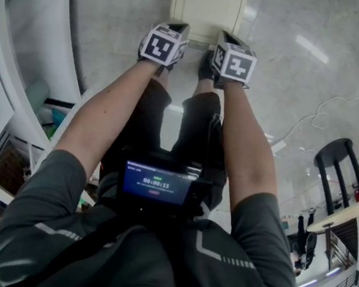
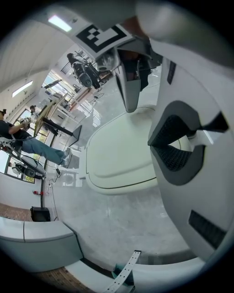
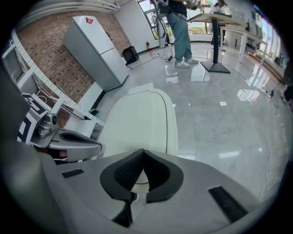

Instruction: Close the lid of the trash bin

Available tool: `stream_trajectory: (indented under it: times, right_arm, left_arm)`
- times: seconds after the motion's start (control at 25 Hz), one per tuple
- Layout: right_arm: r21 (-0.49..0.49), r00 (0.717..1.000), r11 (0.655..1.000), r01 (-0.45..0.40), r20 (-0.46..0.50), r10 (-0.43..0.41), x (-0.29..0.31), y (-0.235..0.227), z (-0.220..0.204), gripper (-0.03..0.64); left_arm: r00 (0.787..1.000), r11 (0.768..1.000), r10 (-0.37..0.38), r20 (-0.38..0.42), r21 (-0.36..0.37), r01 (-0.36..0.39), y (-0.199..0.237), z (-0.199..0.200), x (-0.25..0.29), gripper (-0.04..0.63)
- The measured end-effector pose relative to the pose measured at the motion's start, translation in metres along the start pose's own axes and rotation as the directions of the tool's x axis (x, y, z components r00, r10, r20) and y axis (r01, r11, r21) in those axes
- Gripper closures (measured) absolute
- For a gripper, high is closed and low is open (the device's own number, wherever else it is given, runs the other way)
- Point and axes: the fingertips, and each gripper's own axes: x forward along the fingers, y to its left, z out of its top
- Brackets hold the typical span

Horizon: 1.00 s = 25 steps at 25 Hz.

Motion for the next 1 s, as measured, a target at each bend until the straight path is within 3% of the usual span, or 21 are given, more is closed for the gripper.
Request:
stream_trajectory:
  times: [0.16,0.4,0.6,0.84,1.0]
  right_arm:
    - [-0.029,0.996,0.999,-0.041,0.075,0.043,-0.020,0.011,0.024,0.604]
    - [-0.057,0.974,0.997,-0.059,0.215,0.070,-0.071,0.029,0.084,0.605]
    - [-0.196,0.936,0.980,-0.045,0.335,0.110,-0.138,0.054,0.137,0.605]
    - [-0.179,0.897,0.984,-0.010,0.434,0.088,-0.177,0.054,0.185,0.606]
    - [-0.248,0.870,0.968,-0.029,0.471,0.147,-0.235,0.073,0.205,0.606]
  left_arm:
    - [0.999,1.000,0.026,0.041,0.003,-0.027,0.008,0.021,-0.024,0.601]
    - [0.985,0.999,0.042,0.166,-0.010,-0.041,0.001,0.069,-0.077,0.601]
    - [0.947,0.998,0.055,0.316,-0.016,-0.053,-0.020,0.123,-0.141,0.601]
    - [0.905,0.996,0.047,0.424,0.045,-0.073,-0.017,0.172,-0.187,0.601]
    - [0.857,0.995,0.044,0.513,0.056,-0.085,-0.037,0.194,-0.243,0.601]
